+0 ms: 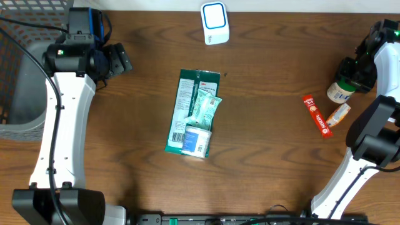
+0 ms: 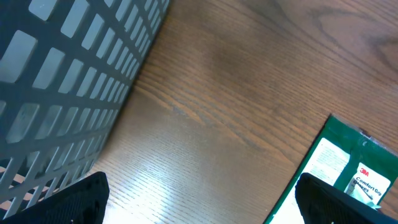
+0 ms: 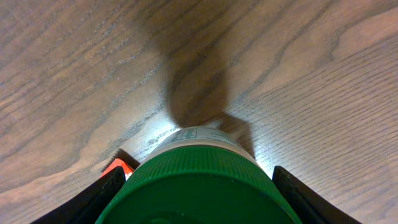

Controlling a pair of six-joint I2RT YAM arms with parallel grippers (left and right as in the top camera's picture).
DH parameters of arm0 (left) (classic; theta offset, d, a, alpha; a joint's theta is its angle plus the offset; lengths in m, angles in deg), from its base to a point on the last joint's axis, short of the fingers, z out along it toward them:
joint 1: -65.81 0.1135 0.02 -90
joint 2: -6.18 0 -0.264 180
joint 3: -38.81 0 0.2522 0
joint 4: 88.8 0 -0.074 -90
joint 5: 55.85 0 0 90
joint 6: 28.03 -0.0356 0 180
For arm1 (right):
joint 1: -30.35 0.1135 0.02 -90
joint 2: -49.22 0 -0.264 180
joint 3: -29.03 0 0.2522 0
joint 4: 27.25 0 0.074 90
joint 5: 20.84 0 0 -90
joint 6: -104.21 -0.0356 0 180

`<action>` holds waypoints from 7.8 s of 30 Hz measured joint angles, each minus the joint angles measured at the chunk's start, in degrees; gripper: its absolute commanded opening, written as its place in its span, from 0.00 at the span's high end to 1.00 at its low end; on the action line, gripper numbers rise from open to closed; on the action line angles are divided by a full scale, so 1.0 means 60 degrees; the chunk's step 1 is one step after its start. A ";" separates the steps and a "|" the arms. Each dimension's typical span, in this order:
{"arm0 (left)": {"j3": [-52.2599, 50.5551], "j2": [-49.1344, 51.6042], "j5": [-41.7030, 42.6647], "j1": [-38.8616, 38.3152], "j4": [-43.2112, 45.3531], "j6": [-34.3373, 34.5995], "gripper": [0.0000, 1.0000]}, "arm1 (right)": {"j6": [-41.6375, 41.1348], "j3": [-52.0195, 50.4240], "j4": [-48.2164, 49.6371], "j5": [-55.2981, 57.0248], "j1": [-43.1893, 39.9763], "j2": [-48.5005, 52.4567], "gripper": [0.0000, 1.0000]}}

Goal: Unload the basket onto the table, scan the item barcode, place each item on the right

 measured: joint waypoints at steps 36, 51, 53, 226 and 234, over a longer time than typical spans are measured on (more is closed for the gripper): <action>0.0000 0.0000 0.0000 0.0000 0.0000 0.0000 0.04 | 0.0514 0.3209 -0.2659 -0.4739 0.1610 -0.2718 0.01; 0.0000 0.0000 0.0004 0.0000 -0.0004 0.0000 0.04 | -0.0168 0.2047 -0.2830 -0.4936 0.6215 -0.2565 0.01; 0.0000 0.0000 0.0000 0.0000 0.0000 0.0000 0.04 | -0.0543 0.1585 -0.2433 -0.4703 0.6805 -0.2561 0.01; 0.0000 0.0000 0.0000 0.0000 0.0004 0.0000 0.04 | 0.1599 0.2233 -0.4339 -0.0710 0.6849 -0.0692 0.01; 0.0000 0.0000 0.0000 0.0000 0.0000 0.0000 0.04 | 0.2084 0.1767 -0.4124 -0.0645 0.7169 -0.0219 0.01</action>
